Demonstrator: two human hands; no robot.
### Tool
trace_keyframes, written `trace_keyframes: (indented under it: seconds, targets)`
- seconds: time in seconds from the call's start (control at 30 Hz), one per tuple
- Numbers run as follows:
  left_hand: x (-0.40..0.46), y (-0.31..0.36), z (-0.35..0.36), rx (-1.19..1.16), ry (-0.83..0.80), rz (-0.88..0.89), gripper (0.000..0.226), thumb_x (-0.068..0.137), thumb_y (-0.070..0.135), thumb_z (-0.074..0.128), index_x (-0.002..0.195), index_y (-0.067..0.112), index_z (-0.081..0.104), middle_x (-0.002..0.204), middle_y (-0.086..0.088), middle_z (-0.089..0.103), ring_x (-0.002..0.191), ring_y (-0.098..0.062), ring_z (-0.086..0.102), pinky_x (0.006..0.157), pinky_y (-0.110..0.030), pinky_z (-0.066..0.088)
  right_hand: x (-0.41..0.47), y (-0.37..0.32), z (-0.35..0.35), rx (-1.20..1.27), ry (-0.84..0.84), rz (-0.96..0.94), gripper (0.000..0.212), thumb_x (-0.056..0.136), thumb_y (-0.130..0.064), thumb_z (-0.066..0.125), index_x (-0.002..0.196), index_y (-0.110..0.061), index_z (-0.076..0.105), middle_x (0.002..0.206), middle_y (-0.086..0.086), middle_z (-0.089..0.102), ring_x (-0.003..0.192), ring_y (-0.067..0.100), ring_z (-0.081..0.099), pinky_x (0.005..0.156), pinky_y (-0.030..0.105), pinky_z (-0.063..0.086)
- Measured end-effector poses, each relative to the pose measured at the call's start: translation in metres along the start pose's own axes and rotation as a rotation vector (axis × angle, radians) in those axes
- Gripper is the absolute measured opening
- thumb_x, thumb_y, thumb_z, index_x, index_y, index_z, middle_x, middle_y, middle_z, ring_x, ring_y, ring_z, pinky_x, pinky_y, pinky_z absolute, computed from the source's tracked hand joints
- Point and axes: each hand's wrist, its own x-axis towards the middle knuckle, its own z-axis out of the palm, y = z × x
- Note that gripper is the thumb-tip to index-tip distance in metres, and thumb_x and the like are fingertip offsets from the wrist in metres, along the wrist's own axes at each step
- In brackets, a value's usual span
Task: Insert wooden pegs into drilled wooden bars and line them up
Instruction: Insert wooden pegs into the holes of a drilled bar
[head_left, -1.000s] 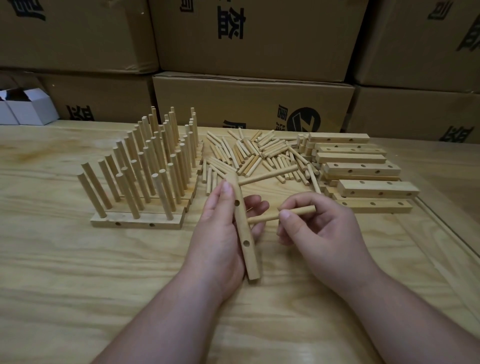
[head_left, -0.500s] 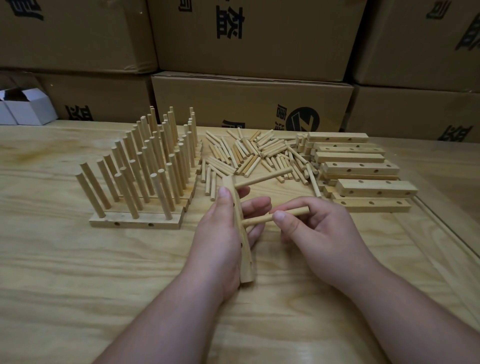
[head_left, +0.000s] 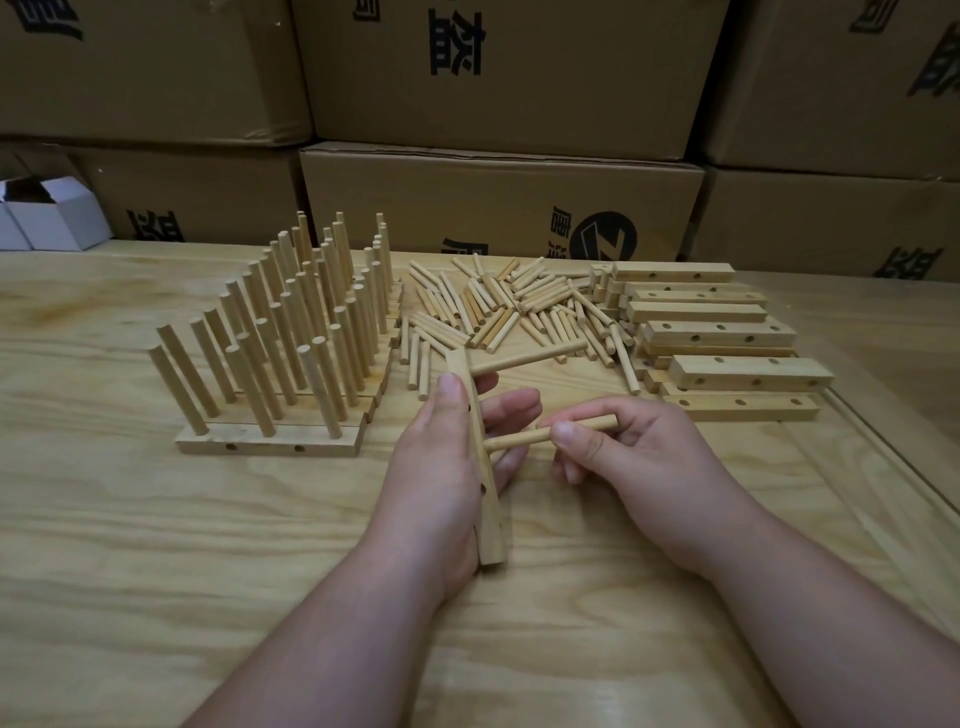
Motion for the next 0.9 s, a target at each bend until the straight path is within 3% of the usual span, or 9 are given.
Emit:
trace_keyframes:
  seconds: [0.13,0.33,0.63,0.8,0.9]
  targets:
    - [-0.001,0.000,0.002,-0.017,0.024,0.029,0.038,0.107,0.045,0.037,0.115,0.017,0.062,0.099,-0.008,0.079,0.098,-0.019,0.076,0.093,-0.040,0.056,-0.002,-0.005,0.005,-0.102,0.027,-0.048,0.004,0.088,-0.021,0.074,0.087,-0.022,0.077,0.062,0.002,0.069,0.061,0.009,0.065,0.062,0.016,0.049]
    - [0.001,0.000,0.000,-0.044,0.015,-0.003,0.045,0.108,0.048,0.033,0.118,0.016,0.063,0.103,-0.008,0.079,0.100,-0.023,0.076,0.095,-0.042,0.056,-0.004,-0.012,0.008,-0.159,0.042,-0.084,0.008,0.089,-0.021,0.074,0.084,-0.027,0.078,0.068,0.000,0.072,0.063,0.008,0.066,0.062,0.017,0.052]
    - [0.000,0.000,-0.002,-0.034,-0.027,-0.027,0.046,0.109,0.049,0.028,0.121,0.019,0.061,0.107,-0.006,0.079,0.102,-0.020,0.075,0.098,-0.043,0.054,-0.001,-0.005,0.001,-0.067,-0.015,0.001,0.007,0.091,-0.018,0.070,0.091,-0.019,0.078,0.062,0.003,0.066,0.066,0.014,0.065,0.069,0.021,0.051]
    - [0.001,0.001,0.001,-0.041,0.031,-0.025,0.044,0.108,0.047,0.034,0.118,0.013,0.060,0.101,-0.006,0.080,0.098,-0.022,0.076,0.094,-0.041,0.057,-0.004,-0.014,0.010,-0.189,0.039,-0.063,0.007,0.090,-0.020,0.073,0.085,-0.025,0.076,0.062,-0.003,0.069,0.059,0.010,0.065,0.059,0.018,0.050]
    - [0.001,0.002,0.002,-0.052,0.060,-0.027,0.043,0.108,0.046,0.035,0.116,0.013,0.060,0.097,-0.008,0.080,0.096,-0.025,0.077,0.094,-0.042,0.057,-0.006,-0.018,0.016,-0.291,0.072,-0.126,0.008,0.089,-0.021,0.073,0.084,-0.028,0.075,0.067,-0.001,0.070,0.061,0.016,0.066,0.057,0.025,0.054]
